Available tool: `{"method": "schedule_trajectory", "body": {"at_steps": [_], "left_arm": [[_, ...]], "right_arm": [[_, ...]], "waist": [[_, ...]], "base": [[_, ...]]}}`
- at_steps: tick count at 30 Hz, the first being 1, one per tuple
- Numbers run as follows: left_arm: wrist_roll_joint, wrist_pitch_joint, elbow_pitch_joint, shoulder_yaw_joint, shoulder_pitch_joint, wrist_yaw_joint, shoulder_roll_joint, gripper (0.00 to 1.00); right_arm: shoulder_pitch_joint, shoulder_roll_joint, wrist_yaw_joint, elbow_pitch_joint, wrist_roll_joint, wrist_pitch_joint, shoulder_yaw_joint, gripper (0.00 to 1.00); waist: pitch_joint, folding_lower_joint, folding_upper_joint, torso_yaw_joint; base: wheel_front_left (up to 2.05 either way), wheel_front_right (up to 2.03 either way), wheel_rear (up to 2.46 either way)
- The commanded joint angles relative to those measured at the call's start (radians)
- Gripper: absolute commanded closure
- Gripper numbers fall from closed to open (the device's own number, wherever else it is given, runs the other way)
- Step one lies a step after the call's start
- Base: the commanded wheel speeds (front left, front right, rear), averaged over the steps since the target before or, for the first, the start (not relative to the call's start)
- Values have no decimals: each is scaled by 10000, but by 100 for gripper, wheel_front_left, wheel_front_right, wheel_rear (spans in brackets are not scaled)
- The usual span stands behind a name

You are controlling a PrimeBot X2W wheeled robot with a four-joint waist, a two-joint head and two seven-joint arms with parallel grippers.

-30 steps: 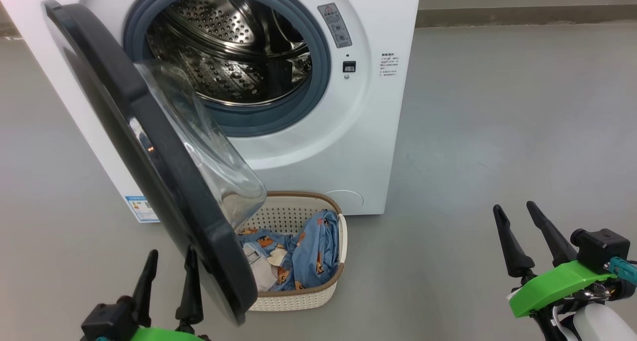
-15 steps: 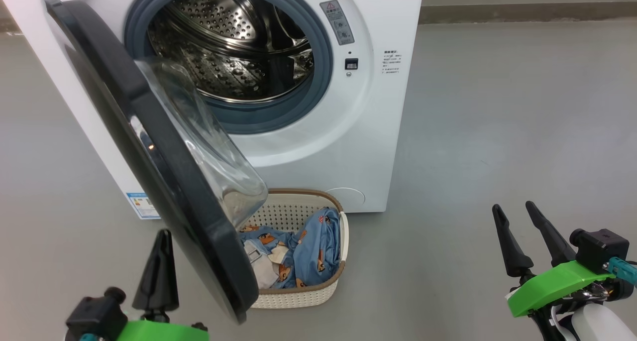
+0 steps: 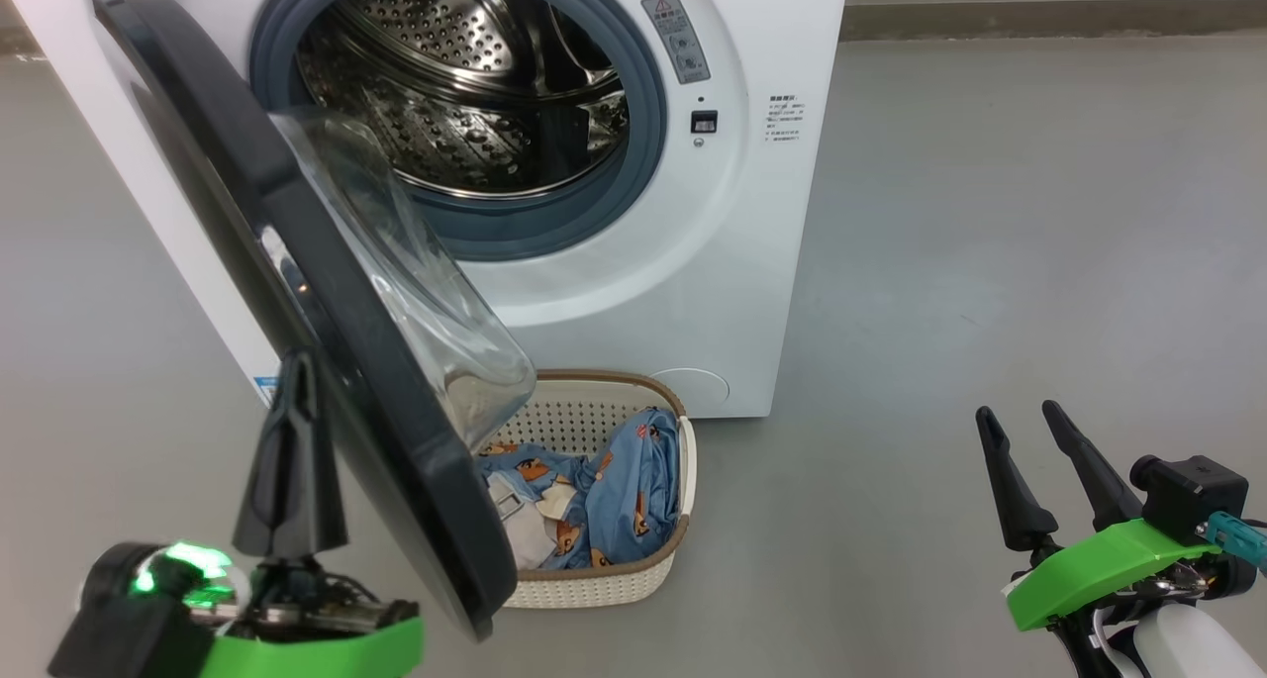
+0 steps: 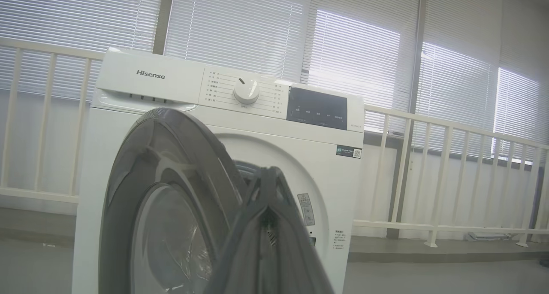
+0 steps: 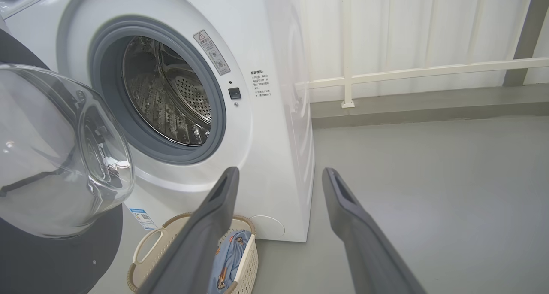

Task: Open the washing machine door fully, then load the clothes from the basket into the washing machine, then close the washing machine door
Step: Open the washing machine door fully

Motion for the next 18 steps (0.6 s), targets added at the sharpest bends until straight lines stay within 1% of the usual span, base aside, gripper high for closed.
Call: {"method": "schedule_trajectory", "body": {"at_steps": [1, 4, 7, 14, 18], "left_arm": [[28, -61, -570, 84, -104, 7, 56, 100], [-31, -61, -1050, -399, -54, -158, 55, 100], [-92, -50, -989, -876, 82, -246, 55, 100], [-487, 311, -170, -1885, 199, -335, 54, 100], [-852, 558, 892, -2268, 37, -248, 54, 100]], "right_arm": [[-119, -101, 46, -226, 89, -122, 151, 0], [-122, -91, 46, -226, 96, -122, 161, 0], [-136, -71, 46, -222, 99, -122, 181, 0], [-195, -61, 46, -204, 121, -122, 252, 0], [-296, -44, 46, -165, 144, -122, 344, 0]], "waist": [[10, 0, -1, 2], [22, 0, -1, 0], [32, 0, -1, -11], [110, 0, -1, -65], [201, 0, -1, -180]], "base": [[0, 0, 0], [0, 0, 0], [0, 0, 0], [0, 0, 0], [0, 0, 0]]}}
